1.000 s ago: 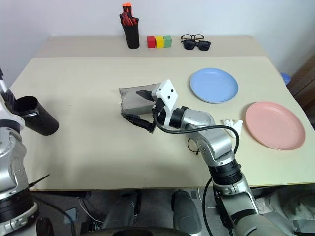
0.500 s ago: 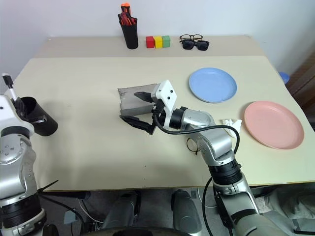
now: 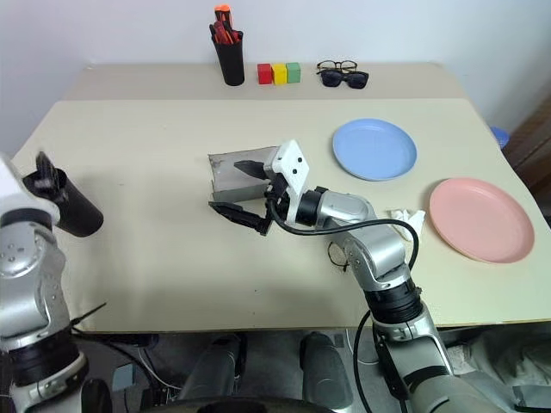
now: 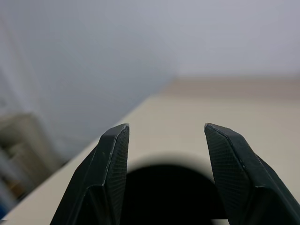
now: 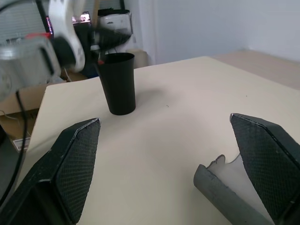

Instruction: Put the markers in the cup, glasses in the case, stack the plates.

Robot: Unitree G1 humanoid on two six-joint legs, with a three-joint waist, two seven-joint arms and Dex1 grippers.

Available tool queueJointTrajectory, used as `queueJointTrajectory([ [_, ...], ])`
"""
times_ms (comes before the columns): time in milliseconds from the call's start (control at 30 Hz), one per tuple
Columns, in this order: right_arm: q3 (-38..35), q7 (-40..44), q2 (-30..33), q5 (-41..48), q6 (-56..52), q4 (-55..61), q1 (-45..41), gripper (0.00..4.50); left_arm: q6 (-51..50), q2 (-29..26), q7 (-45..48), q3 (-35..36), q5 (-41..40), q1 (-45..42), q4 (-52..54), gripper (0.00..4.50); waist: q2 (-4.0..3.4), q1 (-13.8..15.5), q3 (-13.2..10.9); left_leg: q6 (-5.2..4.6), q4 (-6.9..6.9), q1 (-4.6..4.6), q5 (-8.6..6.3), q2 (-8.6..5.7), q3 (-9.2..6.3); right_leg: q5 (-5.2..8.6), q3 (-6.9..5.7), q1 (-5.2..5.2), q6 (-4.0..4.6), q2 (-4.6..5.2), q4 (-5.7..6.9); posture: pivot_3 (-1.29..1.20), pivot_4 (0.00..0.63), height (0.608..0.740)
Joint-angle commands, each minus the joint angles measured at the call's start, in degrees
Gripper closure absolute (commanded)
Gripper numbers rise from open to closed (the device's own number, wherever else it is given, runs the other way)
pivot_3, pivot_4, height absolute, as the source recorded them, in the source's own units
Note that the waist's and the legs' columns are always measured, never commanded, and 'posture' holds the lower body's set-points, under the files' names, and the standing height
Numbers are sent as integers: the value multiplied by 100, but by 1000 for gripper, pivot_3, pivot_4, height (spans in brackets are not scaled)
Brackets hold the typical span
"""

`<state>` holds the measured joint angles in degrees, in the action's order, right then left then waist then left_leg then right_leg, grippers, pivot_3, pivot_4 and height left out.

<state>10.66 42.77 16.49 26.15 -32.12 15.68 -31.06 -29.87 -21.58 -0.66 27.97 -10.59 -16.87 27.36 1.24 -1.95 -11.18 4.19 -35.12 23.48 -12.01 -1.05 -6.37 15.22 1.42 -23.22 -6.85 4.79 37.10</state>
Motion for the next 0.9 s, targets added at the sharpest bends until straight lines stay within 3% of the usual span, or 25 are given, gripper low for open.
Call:
queueJointTrajectory([
  [33,-164,9,88,71,33,202,-178,0,-950,-607,1296,-978,-816,-396,266,581,-1,16,0,0,0,0,0,0,0,0,0,0,0,0,1,0,150,740],
  [67,-178,12,127,50,42,194,-192,0,-1204,-863,1628,-1330,-871,-448,188,59,-3,6,0,0,1,-1,0,0,0,0,0,1,0,-1,1,0,150,740],
  [133,-270,-3,282,-29,49,160,-261,0,-1424,-1344,2504,-2275,-831,-710,-353,22,-4,-32,-1,-1,2,-2,-1,-1,2,0,1,2,0,-1,0,0,150,740],
  [200,-329,-12,475,-90,15,192,-291,0,-1644,-1460,3204,-2994,-862,-1296,-1252,22,-10,-33,-4,-3,4,-4,-2,0,1,1,0,0,0,-4,1,0,150,740],
  [333,-389,153,1019,-136,-2,518,-12,0,-1252,-1306,4275,-3819,-626,-2385,-3112,22,-9,-53,-6,-8,4,-1,-4,1,1,2,-1,-4,1,-7,-1,0,150,740],
  [533,-627,-96,1450,-87,-226,1199,624,0,-256,-995,5667,-4760,-24,-3407,-4875,22,-8,-46,-8,-16,3,8,-8,1,2,8,-1,-9,0,-5,-2,0,150,740],
  [633,-839,-362,1553,-86,-431,1525,979,0,206,-834,5894,-4969,337,-3686,-5488,833,-8,-44,-8,-17,0,8,-9,1,4,8,2,-9,-1,-3,0,0,150,740],
  [867,-1428,-859,1935,244,-1614,2143,1764,0,925,-663,6416,-5075,754,-3769,-5882,4230,-8,-17,-8,-19,-3,9,-10,1,4,8,2,-7,-1,-2,0,0,150,740],
  [900,-1536,-920,2120,162,-1787,2238,2005,0,1287,-729,6585,-5168,865,-3679,-5783,4431,-8,-13,-8,-20,-3,9,-10,1,4,8,1,-7,-1,-1,0,0,150,740],
])
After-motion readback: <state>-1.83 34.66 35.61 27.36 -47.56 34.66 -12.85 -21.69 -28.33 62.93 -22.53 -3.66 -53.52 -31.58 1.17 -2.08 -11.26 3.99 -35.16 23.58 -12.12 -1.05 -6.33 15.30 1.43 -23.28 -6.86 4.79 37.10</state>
